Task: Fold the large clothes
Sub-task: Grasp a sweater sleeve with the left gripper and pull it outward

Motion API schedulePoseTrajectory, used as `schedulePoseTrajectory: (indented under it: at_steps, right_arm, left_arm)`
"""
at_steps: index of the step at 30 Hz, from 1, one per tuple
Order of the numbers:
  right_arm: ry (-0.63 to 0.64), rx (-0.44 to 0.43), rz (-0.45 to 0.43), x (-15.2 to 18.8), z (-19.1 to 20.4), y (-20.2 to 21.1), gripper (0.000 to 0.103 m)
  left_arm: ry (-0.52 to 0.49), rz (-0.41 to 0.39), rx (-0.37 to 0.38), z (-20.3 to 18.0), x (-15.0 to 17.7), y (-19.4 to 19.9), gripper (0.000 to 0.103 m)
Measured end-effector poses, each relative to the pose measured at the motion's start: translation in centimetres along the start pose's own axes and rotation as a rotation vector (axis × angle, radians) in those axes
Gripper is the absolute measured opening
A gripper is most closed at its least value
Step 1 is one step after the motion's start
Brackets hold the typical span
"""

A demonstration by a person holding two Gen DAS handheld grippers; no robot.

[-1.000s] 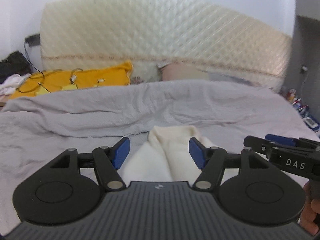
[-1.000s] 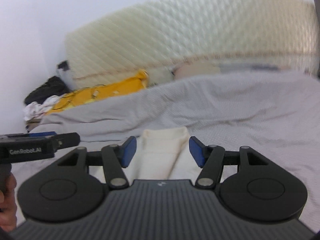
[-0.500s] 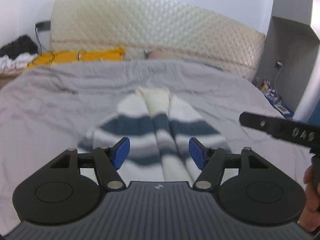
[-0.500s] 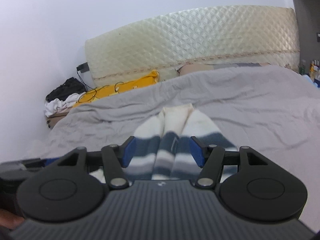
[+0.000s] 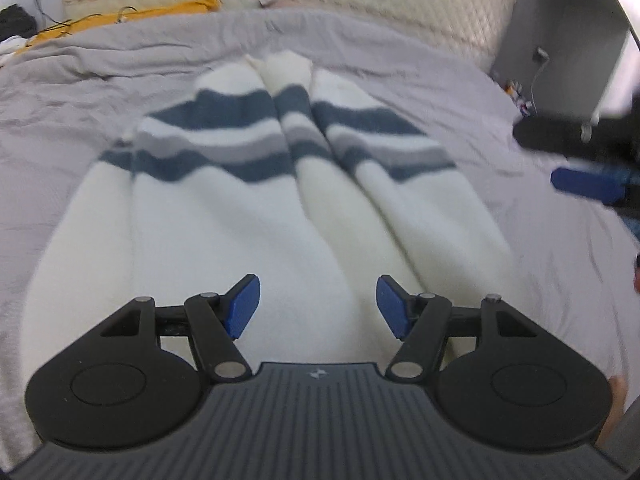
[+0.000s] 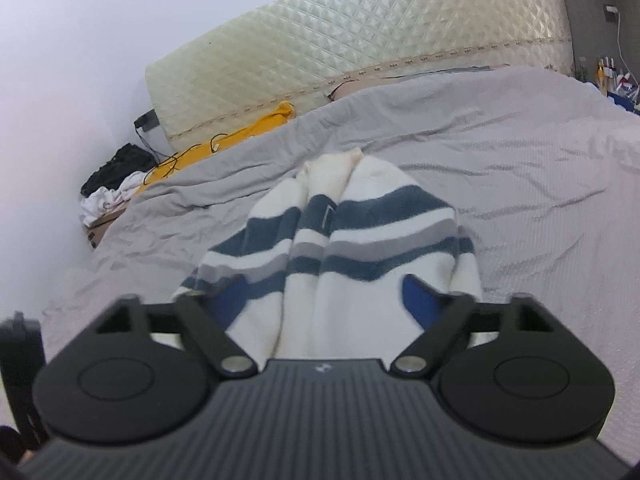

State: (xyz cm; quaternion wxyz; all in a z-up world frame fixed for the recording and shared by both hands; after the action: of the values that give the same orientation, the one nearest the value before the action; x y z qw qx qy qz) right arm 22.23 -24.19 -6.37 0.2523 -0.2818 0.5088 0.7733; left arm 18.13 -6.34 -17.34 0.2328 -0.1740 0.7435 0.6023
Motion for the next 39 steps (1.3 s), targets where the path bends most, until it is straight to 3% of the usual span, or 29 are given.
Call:
schedulePoseTrajectory:
  at_steps: [5,6,10,14,18,21,23,26,30,34,37,39]
  right_arm:
    - [-0.058,-0.005,0.035,0.2,-1.9,-2.3,0.086]
    - [-0.07,0.001,0.046,0.3,-2.4,-2.9,0.086]
    - [-0.108,0.039,0.071,0.0,-3.9,-5.1,0.086]
    - [-0.113,0.081,0.066,-0.4,-5.1,-6.0,0.086]
    - [-0.135,0.092,0.062,-0.2,-6.2,-5.9,0.086]
    - [-0.144,0.084,0.069,-0.4,-6.3,-6.4,0.086]
    - [-0.129,0.08,0.062,-0.8,-6.0,-6.7,0.086]
    - [-0.088,0.081,0.034,-1.3,-5.3,-6.9,0.086]
    - [-0.071,0.099,0.035,-1.7,-4.8,-7.8,0.086]
    - [-0.053,0.11,0.034,-2.0,-4.0,-8.6,0.086]
    - [-0.049,0.11,0.039,-2.3,-3.3,-9.3,0.086]
    - [-0.052,0.11,0.036,-2.4,-2.8,-9.8,0.086]
  left_arm:
    - [-0.078,0.03,-0.079,-1.0,0.2,-3.0,0.068]
    - [-0.101,0.048,-0.097,-1.2,0.2,-3.4,0.063]
    - [-0.15,0.053,-0.199,-0.7,-0.1,-4.4,0.024]
    - [-0.167,0.046,-0.172,0.7,-1.0,-2.4,0.015]
    - [-0.082,-0.002,-0.095,4.5,-4.6,2.8,0.014]
    - [0.011,-0.031,-0.041,10.1,-8.4,7.3,0.014]
    - [0.0,-0.034,-0.028,13.6,-10.5,9.9,0.014]
    - [0.068,-0.037,-0.059,20.9,-14.1,13.6,0.014]
    - [0.127,-0.106,-0.199,30.7,-19.2,17.0,0.014]
    - [0.221,-0.085,-0.32,40.5,-22.4,15.7,0.014]
    - [0.254,-0.061,-0.427,46.6,-23.9,12.4,0.014]
    - [0.272,-0.053,-0.457,49.9,-24.7,10.0,0.014]
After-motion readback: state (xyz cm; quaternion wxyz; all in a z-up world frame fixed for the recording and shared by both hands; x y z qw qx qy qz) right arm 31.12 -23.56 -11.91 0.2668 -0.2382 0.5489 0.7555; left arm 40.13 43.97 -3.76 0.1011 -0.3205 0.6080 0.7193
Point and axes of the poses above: each gripper's, at about its wrist camera, not at the fingertips, and y roughly against the way its jaws point, z to its left, x to its underside, the point moved 9 cm from there along -y, roughly the way its jaws point, and after that the axes turned 14 degrees about z, right-handed, at the moved point
